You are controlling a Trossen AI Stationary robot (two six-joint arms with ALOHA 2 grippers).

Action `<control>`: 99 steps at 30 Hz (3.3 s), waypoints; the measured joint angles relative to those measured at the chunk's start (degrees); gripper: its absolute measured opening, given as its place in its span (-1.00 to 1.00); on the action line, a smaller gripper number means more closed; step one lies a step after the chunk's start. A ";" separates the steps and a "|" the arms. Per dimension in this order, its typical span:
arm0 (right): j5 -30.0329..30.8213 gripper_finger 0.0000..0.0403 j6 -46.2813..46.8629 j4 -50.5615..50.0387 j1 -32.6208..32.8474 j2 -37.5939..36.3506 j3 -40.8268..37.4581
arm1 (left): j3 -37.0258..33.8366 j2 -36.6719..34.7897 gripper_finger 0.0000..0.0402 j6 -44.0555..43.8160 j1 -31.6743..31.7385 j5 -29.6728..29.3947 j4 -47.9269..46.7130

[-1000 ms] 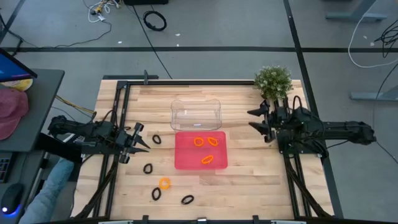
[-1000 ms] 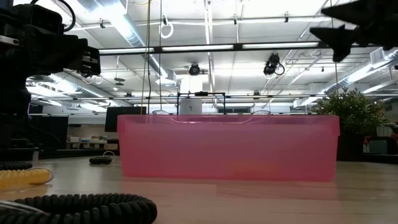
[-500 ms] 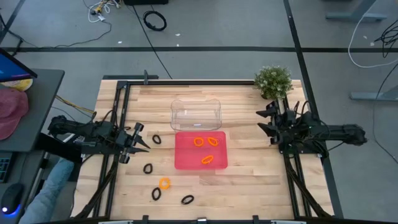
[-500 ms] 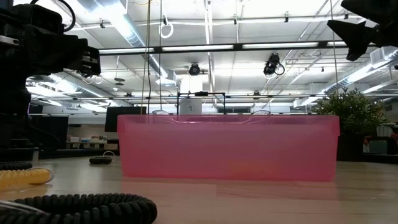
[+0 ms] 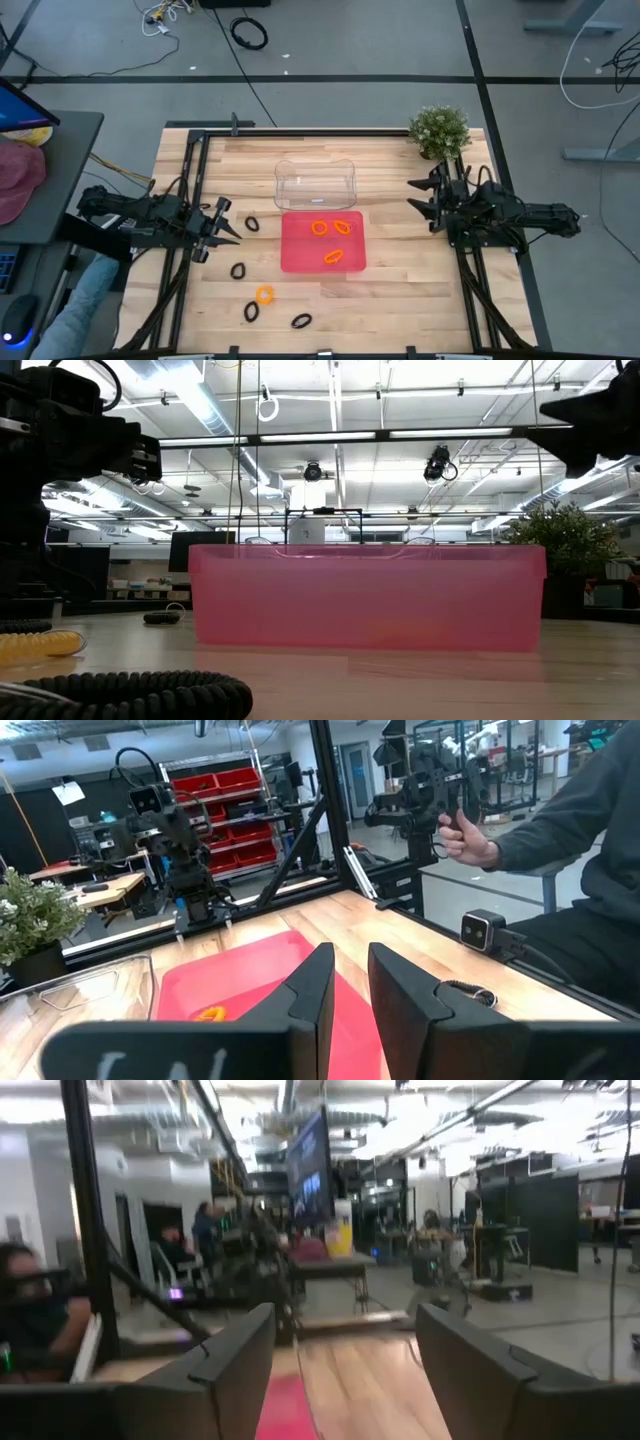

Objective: Sort spring keychains
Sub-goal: Put the bottom right black spring keychain into the transparent bin

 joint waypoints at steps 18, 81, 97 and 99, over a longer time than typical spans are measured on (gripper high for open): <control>0.02 0.23 -6.26 -13.48 0.00 0.04 0.00 | 0.00 0.00 -0.66 1.70 0.00 0.10 0.31; 0.00 0.23 -6.26 -13.33 -0.02 0.09 0.00 | 65.96 76.06 -0.66 -19.29 -22.92 -15.22 -24.14; 0.01 0.23 -6.26 -13.33 -0.01 0.09 0.00 | 72.37 98.75 -0.66 -23.98 -19.44 -17.45 -27.43; 0.00 0.23 -6.26 -13.33 -0.02 0.09 0.00 | 72.37 100.63 -0.66 -23.98 -19.53 -16.85 -26.90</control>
